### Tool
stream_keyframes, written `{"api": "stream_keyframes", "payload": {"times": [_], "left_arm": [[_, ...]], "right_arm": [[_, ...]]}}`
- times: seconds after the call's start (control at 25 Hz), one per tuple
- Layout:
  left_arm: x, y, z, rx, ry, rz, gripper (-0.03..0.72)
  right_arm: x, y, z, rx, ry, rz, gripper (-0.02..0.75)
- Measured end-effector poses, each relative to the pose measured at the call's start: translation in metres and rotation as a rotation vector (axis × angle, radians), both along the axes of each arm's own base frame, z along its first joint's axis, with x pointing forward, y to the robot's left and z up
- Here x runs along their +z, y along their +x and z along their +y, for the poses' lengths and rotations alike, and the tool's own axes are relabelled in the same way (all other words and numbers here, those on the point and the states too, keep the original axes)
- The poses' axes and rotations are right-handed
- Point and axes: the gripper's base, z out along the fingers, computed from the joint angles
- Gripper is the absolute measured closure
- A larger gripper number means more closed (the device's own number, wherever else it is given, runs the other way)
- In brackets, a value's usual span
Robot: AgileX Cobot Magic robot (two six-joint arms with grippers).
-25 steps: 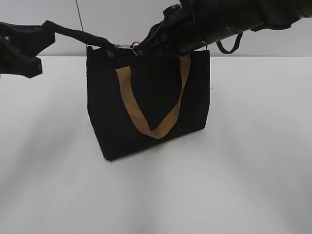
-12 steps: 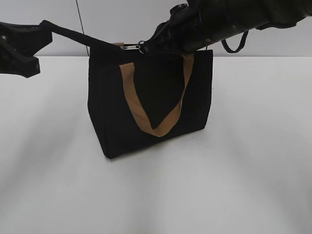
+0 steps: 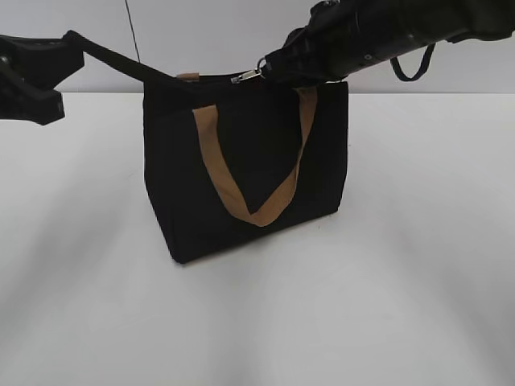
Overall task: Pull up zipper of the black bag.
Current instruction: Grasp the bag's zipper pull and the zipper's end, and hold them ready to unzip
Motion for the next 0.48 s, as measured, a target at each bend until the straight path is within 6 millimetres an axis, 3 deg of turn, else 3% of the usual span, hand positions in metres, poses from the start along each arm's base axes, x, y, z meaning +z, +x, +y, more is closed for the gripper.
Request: {"api": "stream_keyframes", "payload": {"times": [0.48], "left_arm": [[-0.001, 0.001, 0.002, 0.012, 0.006, 0.01, 0.671]], "right_arm": [[0.0, 0.016, -0.037, -0.113, 0.01, 0.007, 0.752]]}}
